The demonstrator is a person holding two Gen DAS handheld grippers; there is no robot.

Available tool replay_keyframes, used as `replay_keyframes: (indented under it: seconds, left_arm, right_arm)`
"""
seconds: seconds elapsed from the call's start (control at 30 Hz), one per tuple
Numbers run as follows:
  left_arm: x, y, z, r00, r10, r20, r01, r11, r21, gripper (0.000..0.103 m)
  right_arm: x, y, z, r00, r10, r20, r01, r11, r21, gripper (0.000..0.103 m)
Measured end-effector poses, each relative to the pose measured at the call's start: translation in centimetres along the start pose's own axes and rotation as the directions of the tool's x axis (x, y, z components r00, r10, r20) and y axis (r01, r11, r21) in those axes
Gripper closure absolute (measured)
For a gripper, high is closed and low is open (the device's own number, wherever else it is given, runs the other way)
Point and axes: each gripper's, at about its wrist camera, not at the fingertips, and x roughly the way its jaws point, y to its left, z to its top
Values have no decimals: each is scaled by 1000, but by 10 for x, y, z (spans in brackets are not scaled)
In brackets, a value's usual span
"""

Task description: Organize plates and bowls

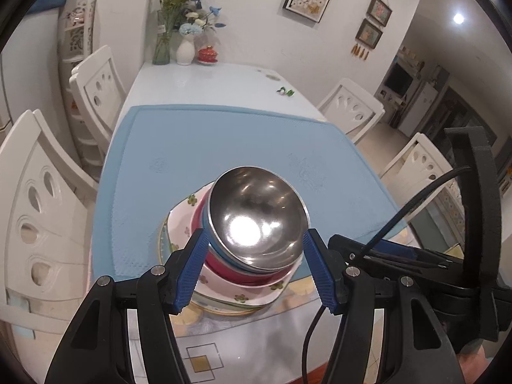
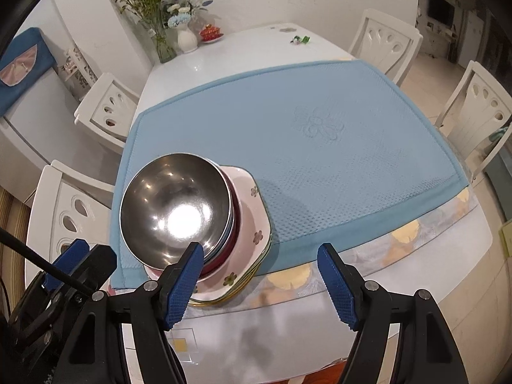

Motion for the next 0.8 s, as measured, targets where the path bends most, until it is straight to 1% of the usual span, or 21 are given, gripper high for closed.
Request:
replay_keyframes:
  seconds: [0.07, 0.17, 0.37, 0.47, 0.8]
  left_arm:
    - [0, 5, 2, 1000, 0, 4, 0, 1000, -18, 43]
    - [-2, 9, 5, 999, 31, 23, -30, 998, -50, 43]
    - [4, 13, 6, 999, 47, 6, -46, 994, -100, 43]
    - [7, 11, 4, 999, 45, -7, -46, 994, -101, 43]
    - [4, 14, 6, 998, 55, 6, -54, 993, -109, 43]
  right_arm:
    - [2, 2, 3, 1000, 9, -3, -9, 1000, -8, 32]
    - [2, 6, 9, 1000, 13, 2, -13, 999, -45, 32]
    - [-3, 10, 11, 999, 13, 31, -9, 995, -103, 32]
    - [-4, 11, 12, 999, 18, 41, -13, 993, -121, 32]
    - [-7, 13, 12, 999, 16, 35, -11, 991, -134, 32]
